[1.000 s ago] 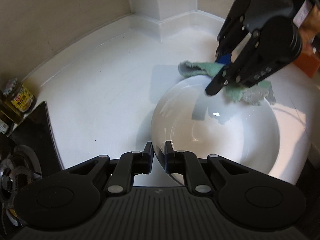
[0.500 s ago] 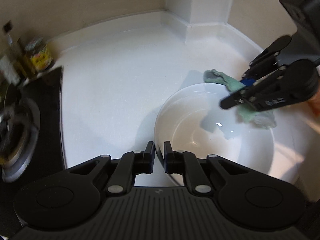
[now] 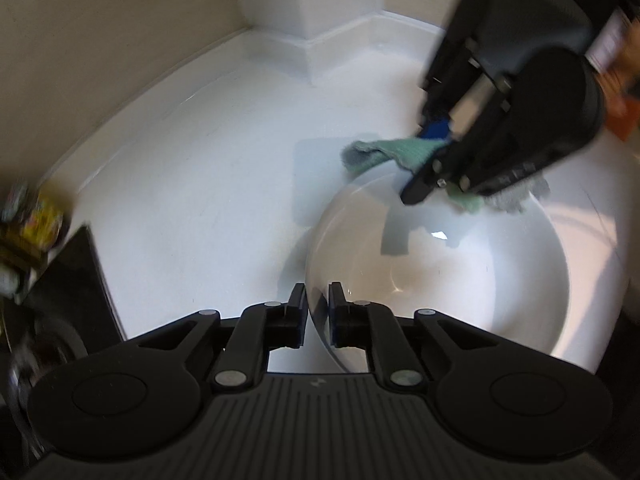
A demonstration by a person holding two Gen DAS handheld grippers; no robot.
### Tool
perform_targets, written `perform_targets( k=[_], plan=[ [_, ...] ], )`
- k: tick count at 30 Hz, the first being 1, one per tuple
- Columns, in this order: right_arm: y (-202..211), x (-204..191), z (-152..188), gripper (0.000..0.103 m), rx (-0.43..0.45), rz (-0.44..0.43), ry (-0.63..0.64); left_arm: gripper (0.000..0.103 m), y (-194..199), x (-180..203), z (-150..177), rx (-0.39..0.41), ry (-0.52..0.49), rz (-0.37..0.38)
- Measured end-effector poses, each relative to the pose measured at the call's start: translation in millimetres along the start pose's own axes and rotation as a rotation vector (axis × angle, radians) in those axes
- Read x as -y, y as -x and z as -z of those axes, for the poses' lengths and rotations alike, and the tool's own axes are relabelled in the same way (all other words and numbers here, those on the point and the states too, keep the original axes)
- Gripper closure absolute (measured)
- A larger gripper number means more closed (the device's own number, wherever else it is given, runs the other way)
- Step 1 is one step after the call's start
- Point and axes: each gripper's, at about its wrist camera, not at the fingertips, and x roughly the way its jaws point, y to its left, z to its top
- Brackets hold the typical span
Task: Clean bowl
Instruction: 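Hold the bowl with the left gripper while the right gripper wipes its outer wall with the towel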
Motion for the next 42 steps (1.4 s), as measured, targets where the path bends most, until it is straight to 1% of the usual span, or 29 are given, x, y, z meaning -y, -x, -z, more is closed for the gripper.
perform_targets(
  k=[3,4,6,8,9,10,13,15,19,22,26,37,42],
  plan=[
    [1,3,5,0.09,0.02,-0.006,-0.034,0.093,17,-5,15,0.019,0.2,-0.005],
    [1,4,7,0.09,0.027,-0.008,-0.046,0.093,23,-4,21,0.022,0.249,-0.005],
    [2,6,10,0.09,0.038,-0.012,-0.069,0.093,30,3,31,0.029,0.295,-0.005],
    [3,7,11,0.09,0.046,-0.014,-0.089,0.093,33,9,37,0.038,0.313,-0.014],
    [3,6,12,0.09,0.047,-0.013,-0.092,0.091,31,11,37,0.035,0.305,-0.021],
    [3,6,12,0.09,0.048,-0.012,-0.095,0.09,30,12,36,0.028,0.295,-0.026],
    [4,3,13,0.09,0.037,-0.006,-0.083,0.094,23,10,30,0.012,0.246,-0.045],
    [5,-2,15,0.09,0.026,-0.011,-0.065,0.096,17,6,24,0.007,0.186,-0.055],
    [13,-5,24,0.088,-0.003,-0.036,-0.039,0.096,6,1,12,-0.007,0.065,-0.04],
    [13,-4,24,0.088,0.004,-0.014,-0.053,0.095,-3,5,-1,-0.022,-0.039,-0.074],
    [10,-2,21,0.088,0.019,0.033,-0.074,0.095,-11,1,-12,-0.022,-0.058,-0.074],
    [9,-4,20,0.088,0.015,0.041,-0.074,0.095,-11,5,-12,0.002,-0.038,-0.101],
    [8,-5,19,0.088,0.013,0.047,-0.073,0.095,-9,5,-11,0.009,-0.027,-0.099]
  ],
)
